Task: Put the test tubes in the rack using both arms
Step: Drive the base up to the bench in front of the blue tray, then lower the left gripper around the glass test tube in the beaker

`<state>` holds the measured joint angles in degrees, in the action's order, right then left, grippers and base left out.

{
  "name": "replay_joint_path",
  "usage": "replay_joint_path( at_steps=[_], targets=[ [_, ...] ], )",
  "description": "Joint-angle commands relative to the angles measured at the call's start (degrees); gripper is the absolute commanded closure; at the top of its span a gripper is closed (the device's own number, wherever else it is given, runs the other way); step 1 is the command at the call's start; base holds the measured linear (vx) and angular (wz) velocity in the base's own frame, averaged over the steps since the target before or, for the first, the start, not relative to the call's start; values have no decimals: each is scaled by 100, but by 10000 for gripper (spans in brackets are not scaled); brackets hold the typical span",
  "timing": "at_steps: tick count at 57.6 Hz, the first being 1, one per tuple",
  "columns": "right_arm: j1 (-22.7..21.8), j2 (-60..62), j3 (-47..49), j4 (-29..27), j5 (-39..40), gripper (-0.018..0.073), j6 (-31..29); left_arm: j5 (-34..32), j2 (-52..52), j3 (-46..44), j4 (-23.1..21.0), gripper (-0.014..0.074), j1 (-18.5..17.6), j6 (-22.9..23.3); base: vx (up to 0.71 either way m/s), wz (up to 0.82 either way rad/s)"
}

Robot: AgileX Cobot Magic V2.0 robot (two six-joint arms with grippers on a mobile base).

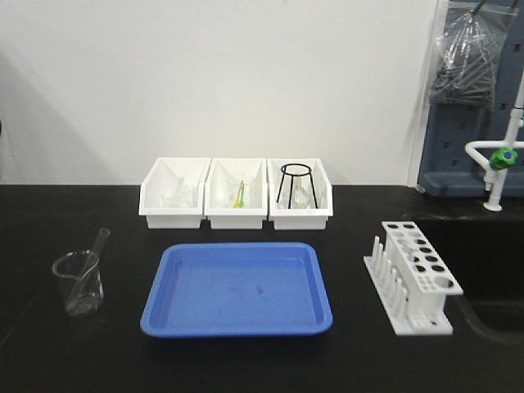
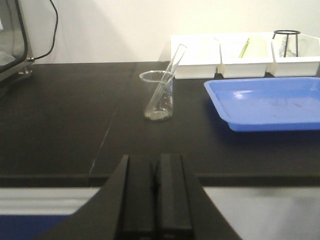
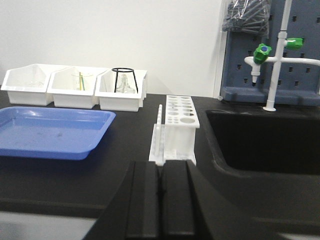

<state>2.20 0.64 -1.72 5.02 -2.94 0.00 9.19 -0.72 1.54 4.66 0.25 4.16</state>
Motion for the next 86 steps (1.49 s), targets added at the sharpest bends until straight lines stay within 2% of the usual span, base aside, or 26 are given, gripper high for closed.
replay_joint_path(
  at_steps=[1,43,86],
  targets=[
    [-32,39,-82,70,440,568,0,-450,-71,-166,-42,602,2,45,41,3],
    [-32,39,-82,70,440,568,0,-450,-71,-166,-42,602,2,45,31,2],
    [-32,39,-82,70,440,568,0,-450,-71,-166,-42,602,2,45,11,-2]
  ],
)
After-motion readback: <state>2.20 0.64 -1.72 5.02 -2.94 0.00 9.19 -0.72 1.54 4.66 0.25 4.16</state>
